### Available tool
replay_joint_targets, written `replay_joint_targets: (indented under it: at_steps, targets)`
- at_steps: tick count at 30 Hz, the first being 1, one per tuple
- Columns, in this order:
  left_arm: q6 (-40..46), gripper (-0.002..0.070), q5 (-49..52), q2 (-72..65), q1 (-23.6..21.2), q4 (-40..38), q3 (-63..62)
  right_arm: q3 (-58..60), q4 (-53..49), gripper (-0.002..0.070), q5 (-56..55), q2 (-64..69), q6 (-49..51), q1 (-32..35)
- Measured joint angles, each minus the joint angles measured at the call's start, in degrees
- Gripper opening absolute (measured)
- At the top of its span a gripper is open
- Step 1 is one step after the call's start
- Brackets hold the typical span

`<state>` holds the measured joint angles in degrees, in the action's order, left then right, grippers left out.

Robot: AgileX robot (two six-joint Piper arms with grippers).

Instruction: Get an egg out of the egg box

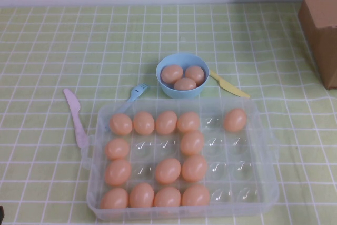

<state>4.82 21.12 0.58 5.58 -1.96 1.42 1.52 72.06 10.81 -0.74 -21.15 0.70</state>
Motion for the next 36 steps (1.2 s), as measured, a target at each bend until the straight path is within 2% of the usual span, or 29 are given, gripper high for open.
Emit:
replay_joint_targets:
  at_steps: [11,17,21,25,31,36]
  targets:
    - [0.0,-0.0004,0.0,0.0,0.0,0.0,0.0,-3.16,-1.54,-0.0018,7.97,2.79,-9.02,0.0]
    - [0.0,-0.0004,0.0,0.0,0.0,0.0,0.0,-15.51,-14.46,-0.0018,18.04,19.83,-10.75,0.0]
    - [0.0,-0.0004,0.0,0.0,0.0,0.0,0.0,-27.45,-25.3,-0.0018,32.97,33.53,-16.81,0.0]
    - [0.0,-0.0004,0.0,0.0,0.0,0.0,0.0,-38.14,-32.94,-0.0018,44.75,46.17,-18.62,-0.23]
    - [0.0,-0.0004,0.0,0.0,0.0,0.0,0.0,-48.24,-37.57,-0.0018,50.01,59.2,-18.97,-0.72]
    - [0.0,-0.0004,0.0,0.0,0.0,0.1,0.0,-53.41,-41.85,-0.0018,50.22,65.88,-19.07,-7.21]
